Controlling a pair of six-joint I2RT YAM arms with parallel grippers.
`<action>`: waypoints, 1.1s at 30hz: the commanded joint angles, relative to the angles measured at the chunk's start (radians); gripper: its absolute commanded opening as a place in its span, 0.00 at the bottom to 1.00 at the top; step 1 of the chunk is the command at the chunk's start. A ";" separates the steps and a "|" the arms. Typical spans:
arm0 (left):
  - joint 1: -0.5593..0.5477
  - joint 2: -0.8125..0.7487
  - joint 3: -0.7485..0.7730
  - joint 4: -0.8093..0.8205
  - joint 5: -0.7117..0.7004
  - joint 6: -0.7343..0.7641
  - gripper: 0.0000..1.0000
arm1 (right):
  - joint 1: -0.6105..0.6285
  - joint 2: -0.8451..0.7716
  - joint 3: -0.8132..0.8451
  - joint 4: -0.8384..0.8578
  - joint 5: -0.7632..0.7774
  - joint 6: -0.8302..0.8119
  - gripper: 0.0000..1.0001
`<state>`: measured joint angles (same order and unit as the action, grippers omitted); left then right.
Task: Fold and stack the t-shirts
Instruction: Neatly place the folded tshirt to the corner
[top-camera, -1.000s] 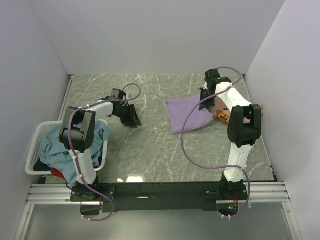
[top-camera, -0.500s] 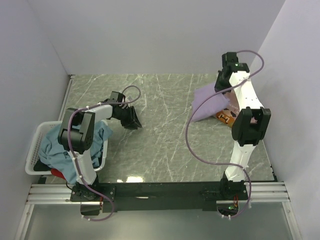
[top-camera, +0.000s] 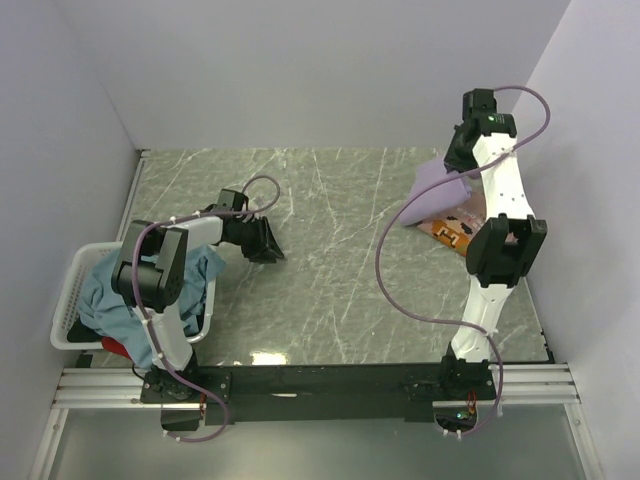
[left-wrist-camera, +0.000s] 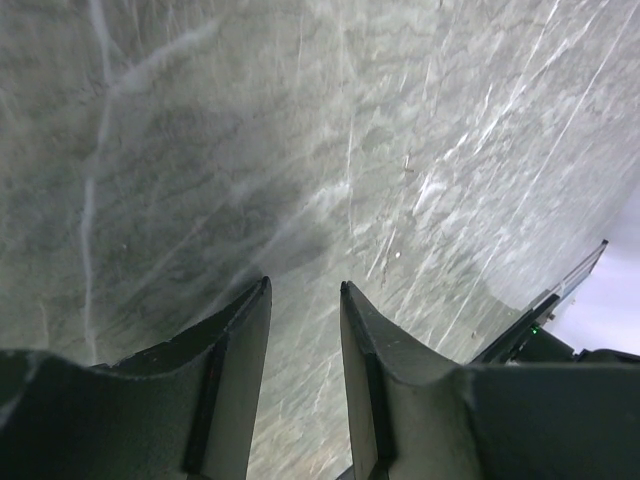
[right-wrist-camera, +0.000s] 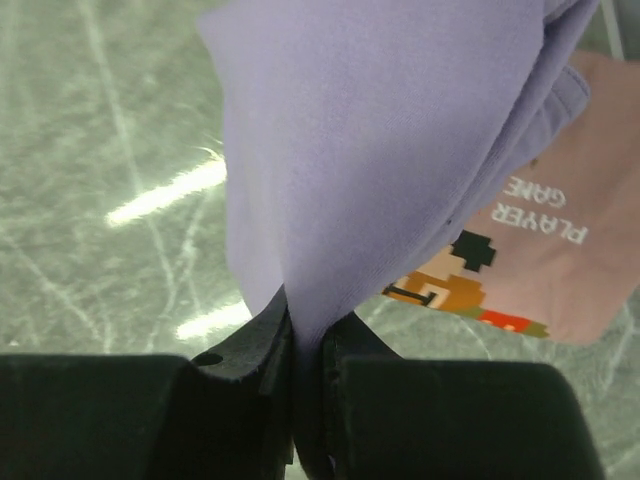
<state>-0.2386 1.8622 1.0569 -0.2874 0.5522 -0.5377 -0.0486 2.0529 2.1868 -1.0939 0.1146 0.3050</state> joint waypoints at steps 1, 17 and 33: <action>-0.001 -0.017 -0.037 -0.007 -0.017 0.010 0.41 | -0.030 -0.079 -0.054 0.018 -0.003 -0.007 0.00; -0.001 -0.038 -0.064 -0.001 -0.015 0.007 0.41 | -0.094 -0.204 -0.196 0.098 -0.056 0.003 0.00; -0.002 -0.087 -0.117 0.031 -0.003 -0.024 0.41 | -0.163 -0.278 -0.298 0.157 -0.090 -0.014 0.00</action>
<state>-0.2386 1.8038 0.9649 -0.2436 0.5713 -0.5655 -0.1864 1.8503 1.9011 -1.0035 0.0288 0.2981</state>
